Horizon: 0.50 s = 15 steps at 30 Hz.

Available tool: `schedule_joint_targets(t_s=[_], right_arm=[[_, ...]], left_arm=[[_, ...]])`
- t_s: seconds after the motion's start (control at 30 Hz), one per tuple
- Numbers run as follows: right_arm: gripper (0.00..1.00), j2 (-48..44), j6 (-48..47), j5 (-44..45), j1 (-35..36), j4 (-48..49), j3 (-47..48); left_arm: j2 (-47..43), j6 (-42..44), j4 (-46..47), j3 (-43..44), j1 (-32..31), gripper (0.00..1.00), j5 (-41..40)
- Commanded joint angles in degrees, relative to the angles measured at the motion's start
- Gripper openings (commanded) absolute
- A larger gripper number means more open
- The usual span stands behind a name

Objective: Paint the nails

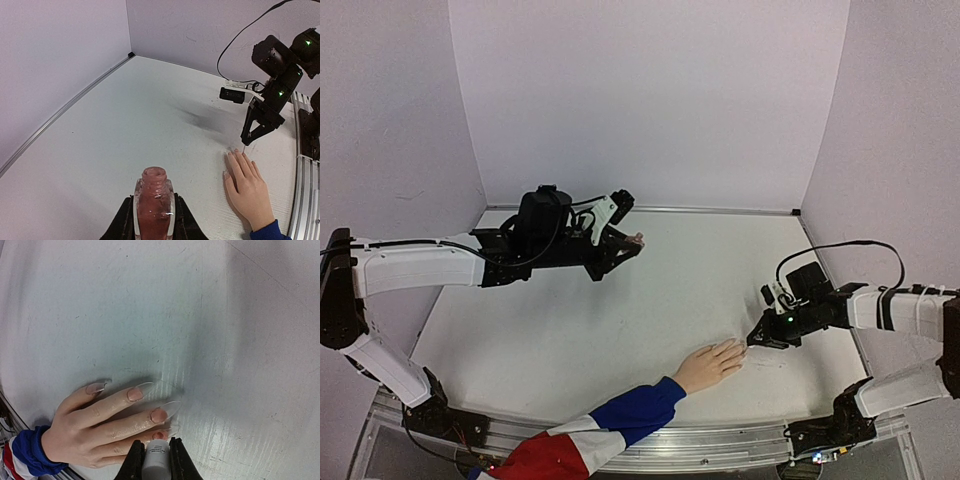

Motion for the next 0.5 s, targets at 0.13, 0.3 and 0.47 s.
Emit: schedule_joint_targets(t_s=[0.13,0.3,0.47], right_arm=[[0.00,1.35,0.27,0.27,0.35,-1.49,0.78],[0.00,1.47,0.41,1.16,0.57,-1.60,0.90],[0.00,1.23,0.68,2.14,0.69,-1.78,0.89]], left_arm=[[-1.53,0.01,2.89,1.83,-0.17,0.00,0.57],[-1.62,0.05,2.88,1.80,-0.12,0.00,0.43],[-1.54,0.09,2.87,1.75,-0.17,0.00,0.43]])
